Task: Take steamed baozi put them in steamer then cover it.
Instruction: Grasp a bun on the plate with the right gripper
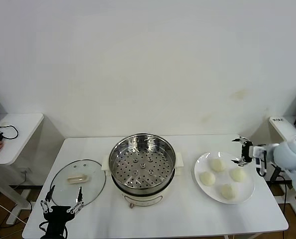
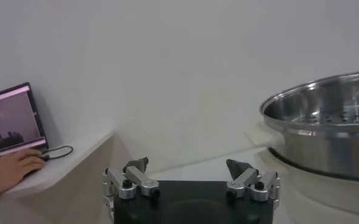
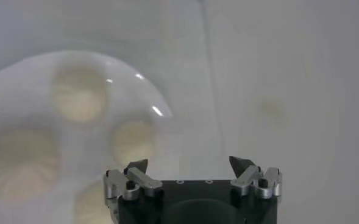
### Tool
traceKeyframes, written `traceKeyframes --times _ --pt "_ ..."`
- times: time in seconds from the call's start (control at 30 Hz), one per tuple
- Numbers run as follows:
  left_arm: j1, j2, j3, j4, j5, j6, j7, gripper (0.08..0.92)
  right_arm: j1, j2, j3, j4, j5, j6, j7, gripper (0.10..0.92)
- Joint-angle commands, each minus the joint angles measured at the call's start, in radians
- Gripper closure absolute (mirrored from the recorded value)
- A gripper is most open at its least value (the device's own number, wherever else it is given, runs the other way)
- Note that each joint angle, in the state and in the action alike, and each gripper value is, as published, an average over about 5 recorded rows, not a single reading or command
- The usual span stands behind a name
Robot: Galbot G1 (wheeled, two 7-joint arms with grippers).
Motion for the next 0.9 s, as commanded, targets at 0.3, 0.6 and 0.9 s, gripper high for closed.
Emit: traceKeyframes --times 0.3,0.6,0.9 --pt "-0.002 0.003 -0.025 0.007 -0.002 0.004 0.002 0.177 0.288 0.212 -0.387 -0.311 -0.081 0.027 -0.137 0.203" --pt "-0.011 -0.003 -0.038 0.012 -0.014 0.0 -0.011 0.177 0.264 0.248 -0.387 -0.372 -0.12 0.02 -0.113 0.202" --pt "-0.011 -0.005 -0.039 0.014 -0.022 -0.009 -0.019 0.177 0.239 0.255 -0.369 -0.38 -0.121 0.005 -0.095 0.218"
